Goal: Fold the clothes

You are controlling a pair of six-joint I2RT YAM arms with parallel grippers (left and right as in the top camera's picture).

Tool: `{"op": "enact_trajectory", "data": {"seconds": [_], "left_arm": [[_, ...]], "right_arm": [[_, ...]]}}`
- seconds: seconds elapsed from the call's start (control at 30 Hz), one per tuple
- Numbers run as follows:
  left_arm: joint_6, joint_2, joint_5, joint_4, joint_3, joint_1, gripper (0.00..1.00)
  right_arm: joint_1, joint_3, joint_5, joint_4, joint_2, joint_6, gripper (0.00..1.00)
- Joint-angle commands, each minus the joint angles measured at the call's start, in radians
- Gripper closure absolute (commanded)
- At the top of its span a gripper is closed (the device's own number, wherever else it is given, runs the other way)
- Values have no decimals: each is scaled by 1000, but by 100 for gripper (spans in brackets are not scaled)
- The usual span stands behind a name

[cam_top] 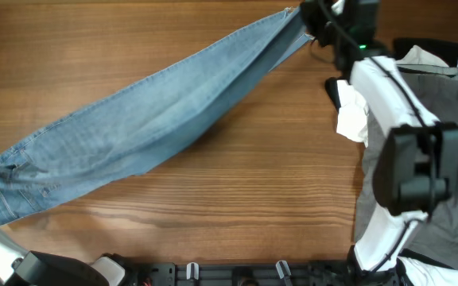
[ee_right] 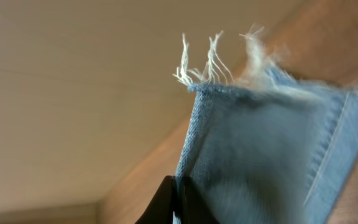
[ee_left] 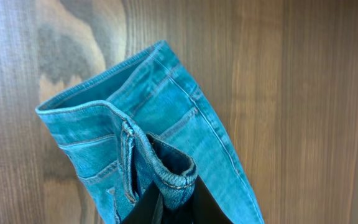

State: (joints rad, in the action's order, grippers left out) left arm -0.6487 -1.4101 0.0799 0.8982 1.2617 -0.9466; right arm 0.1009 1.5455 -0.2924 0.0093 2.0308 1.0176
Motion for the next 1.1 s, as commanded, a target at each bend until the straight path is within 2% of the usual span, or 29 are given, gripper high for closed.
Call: {"op": "enact_trajectory", "data": {"seconds": [0.0,0.1,0.23,0.33,0.53,0.6,0.73,0.8,0.83,0.9,0.93,1.0,1.07], "left_arm": [[13,-4,-42,-9,19,32,88],[13,-4,-54,-3,19,34,88],[12,-4,-56,0,19,34,89],[12,-5,-57,-1,19,34,90],[-49,-64,-111,-43,19,34,92],[-119,-136,-199,-60,19,34,93],[-214,-286,-154,-69,19,30,92],[-219,-346,-140,-69,19,30,89],[-219,-370,-142,-68,19,30,83],[-209,-405,-140,-82,19,30,61],[-190,-412,-135,-92,19,30,49],[-124,-419,-122,-106,19,30,40],[-87,-417,-122,-105,20,30,38]], "right_arm": [[17,6,67,16,58,5,96],[16,6,59,12,46,-102,96],[16,6,23,-31,44,-90,96],[16,6,32,-106,44,1,95],[16,6,179,-91,70,188,96],[16,6,219,-8,110,264,96],[16,6,175,219,216,367,96],[16,6,108,271,257,362,87],[16,6,80,271,270,342,69],[15,6,50,249,278,220,33],[14,6,43,239,277,164,24],[9,6,-10,223,276,27,1],[-3,6,-80,209,274,-34,0]]}}
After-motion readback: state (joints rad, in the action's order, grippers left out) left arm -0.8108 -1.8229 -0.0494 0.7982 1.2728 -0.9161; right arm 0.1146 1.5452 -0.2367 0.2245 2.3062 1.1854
